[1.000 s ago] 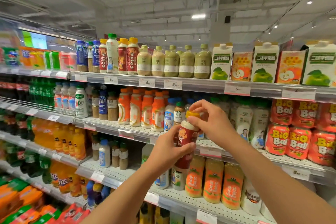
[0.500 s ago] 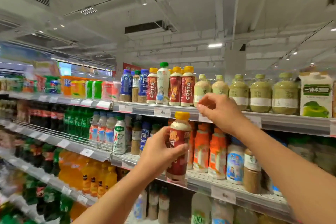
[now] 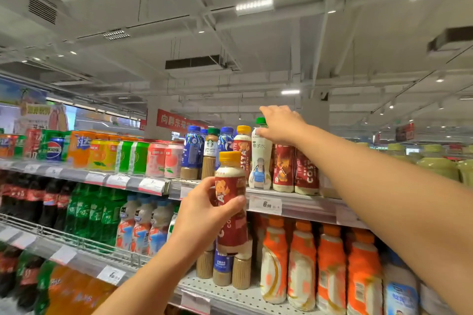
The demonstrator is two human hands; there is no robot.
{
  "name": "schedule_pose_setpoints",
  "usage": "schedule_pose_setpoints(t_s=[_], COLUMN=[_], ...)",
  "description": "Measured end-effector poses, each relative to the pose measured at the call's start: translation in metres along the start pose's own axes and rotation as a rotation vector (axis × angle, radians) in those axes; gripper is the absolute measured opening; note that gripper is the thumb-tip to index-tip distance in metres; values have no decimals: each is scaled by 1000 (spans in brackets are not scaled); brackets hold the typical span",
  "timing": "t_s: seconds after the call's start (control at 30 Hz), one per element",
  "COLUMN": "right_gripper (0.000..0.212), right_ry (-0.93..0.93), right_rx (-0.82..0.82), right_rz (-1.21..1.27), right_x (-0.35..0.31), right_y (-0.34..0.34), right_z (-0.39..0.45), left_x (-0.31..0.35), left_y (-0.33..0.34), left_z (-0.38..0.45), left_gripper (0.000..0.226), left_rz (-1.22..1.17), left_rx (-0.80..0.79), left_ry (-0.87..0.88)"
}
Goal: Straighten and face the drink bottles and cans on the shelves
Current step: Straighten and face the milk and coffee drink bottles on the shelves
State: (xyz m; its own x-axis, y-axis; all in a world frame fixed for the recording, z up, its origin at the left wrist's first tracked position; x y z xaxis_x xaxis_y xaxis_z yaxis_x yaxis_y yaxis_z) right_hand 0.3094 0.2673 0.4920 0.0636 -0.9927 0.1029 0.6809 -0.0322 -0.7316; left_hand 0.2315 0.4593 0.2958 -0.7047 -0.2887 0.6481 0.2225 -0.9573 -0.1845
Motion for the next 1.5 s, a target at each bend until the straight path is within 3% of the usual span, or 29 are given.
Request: schedule_pose_setpoints(t_s=[0.1,0.33,0.57,0.7,0.83,1.1,1.5], right_gripper=[66,37,41,29,24,30,30], right_ry=[33,-10,61,109,65,20,-5], right_rx=[-58,222,322,410,275,71,153], right_rz=[-4,171,660,999,1214,1306,1195], right_x=[-10,-19,6,55,97,127,140], right_y=[17,15,-2,-9,0,50,91], right_z=[15,8,-22,-57,-101,-168,-159], left_x=[-9,-23,-17,-7,7,16,7], left_y=[-9,-20,-2,15,30,69,108], left_z=[2,3,9,22,41,88,130], left_gripper=[38,37,70,52,47,40,49], left_rz=[-8,-97,-128,-81,77,282,382], left_rx=[-8,5,101,154,231,294,357], left_ry=[-4,-49,-78,-29,59,-20,-8])
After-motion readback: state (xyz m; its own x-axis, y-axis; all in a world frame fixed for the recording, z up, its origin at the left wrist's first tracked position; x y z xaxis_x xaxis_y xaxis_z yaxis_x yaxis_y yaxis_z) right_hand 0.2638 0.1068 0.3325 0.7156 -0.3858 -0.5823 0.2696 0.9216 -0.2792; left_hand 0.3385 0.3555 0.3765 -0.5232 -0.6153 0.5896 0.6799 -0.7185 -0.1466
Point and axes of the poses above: each hand's wrist, its own z-axis towards the middle knuckle, its own y-axis out of the palm, x = y × z, the point moved 2 cm from there along z, towards the middle knuckle, and after that the axes turned 4 degrees about y, right-handed, at the moved point
